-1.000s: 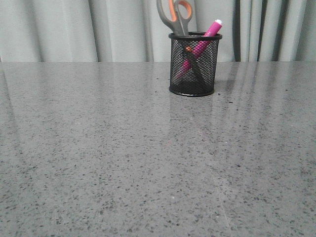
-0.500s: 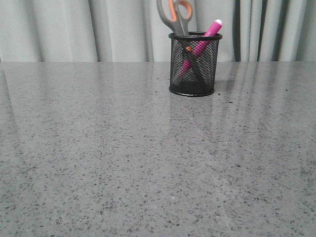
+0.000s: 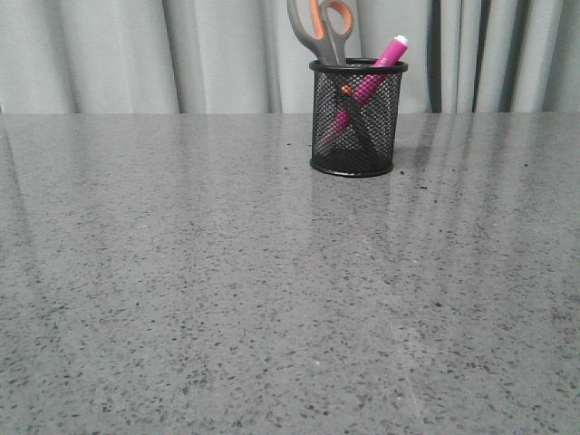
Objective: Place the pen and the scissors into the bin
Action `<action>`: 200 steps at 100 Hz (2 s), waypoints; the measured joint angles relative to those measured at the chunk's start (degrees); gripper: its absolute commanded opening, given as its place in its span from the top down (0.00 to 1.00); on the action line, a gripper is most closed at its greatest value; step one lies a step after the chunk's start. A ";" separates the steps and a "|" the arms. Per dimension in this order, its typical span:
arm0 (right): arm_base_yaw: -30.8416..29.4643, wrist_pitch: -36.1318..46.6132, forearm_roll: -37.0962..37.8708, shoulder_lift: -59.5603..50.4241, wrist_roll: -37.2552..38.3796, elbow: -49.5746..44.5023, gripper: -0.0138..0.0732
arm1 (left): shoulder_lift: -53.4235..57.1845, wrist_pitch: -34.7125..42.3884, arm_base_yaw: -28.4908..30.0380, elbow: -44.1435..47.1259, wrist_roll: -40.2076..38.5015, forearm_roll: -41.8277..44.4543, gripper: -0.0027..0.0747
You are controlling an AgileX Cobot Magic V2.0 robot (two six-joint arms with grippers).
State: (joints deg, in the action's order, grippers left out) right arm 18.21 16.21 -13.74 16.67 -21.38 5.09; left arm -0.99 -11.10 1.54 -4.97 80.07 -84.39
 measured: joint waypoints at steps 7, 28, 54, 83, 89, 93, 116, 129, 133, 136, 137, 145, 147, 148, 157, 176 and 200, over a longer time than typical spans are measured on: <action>0.00 0.00 0.00 0.00 0.00 0.00 0.93 | 0.00 0.32 0.00 0.00 -4.47 5.57 0.99; 0.00 0.00 0.00 0.00 0.00 0.00 0.93 | 0.00 2.92 0.00 0.00 -47.40 46.82 0.99; 0.00 0.00 0.00 0.00 0.00 0.00 0.93 | 0.00 4.43 -3.21 2.81 -77.93 79.14 0.99; 0.00 0.00 0.00 0.00 0.00 0.00 0.93 | 0.88 5.88 -4.16 4.98 -79.43 81.65 0.99; 0.00 0.00 0.00 0.00 0.00 0.00 0.93 | 1.24 6.15 -4.16 4.98 -79.53 81.65 0.99; 0.00 0.00 0.00 0.00 0.00 0.00 0.93 | 1.24 6.15 -4.16 4.98 -79.53 81.65 0.99; 0.00 0.00 0.00 0.00 0.00 0.00 0.93 | 1.24 6.15 -1.20 4.98 -79.53 81.65 0.99; 0.00 0.00 0.00 0.00 0.00 0.00 0.93 | 1.24 6.24 0.19 4.98 -79.53 81.54 0.99; 0.00 0.00 0.00 0.00 0.00 0.00 0.93 | 1.24 6.24 0.19 4.98 -79.53 81.54 0.99; 0.00 0.00 0.00 0.00 0.00 0.00 0.93 | 1.24 6.24 0.19 4.98 -79.53 81.54 0.99; 0.00 0.00 0.00 0.00 0.00 0.00 0.93 | 1.24 6.24 0.19 4.98 -79.53 81.54 0.99; 0.00 0.00 0.00 0.00 0.00 0.00 0.93 | 1.24 6.24 0.19 4.98 -79.53 81.54 0.99; 0.00 0.00 0.00 0.00 0.00 0.00 0.93 | 1.24 6.24 0.19 4.98 -79.53 81.54 0.99; 0.00 0.00 0.00 0.00 0.00 0.00 0.93 | 1.24 6.24 0.19 4.98 -79.53 81.54 0.99; 0.00 0.00 0.00 0.00 0.00 0.00 0.93 | 1.24 5.98 0.19 4.98 -79.53 81.31 0.99; 0.00 -0.04 0.00 0.00 0.00 0.00 0.93 | 1.24 4.97 0.19 4.98 -79.53 80.46 0.99; 0.00 -0.04 0.00 0.00 0.00 0.00 0.93 | 1.24 4.87 0.19 4.98 -79.53 80.46 0.99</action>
State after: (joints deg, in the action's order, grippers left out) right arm 18.21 16.17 -13.74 16.67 -21.38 5.09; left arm 0.24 -6.23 1.74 0.01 0.55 -3.93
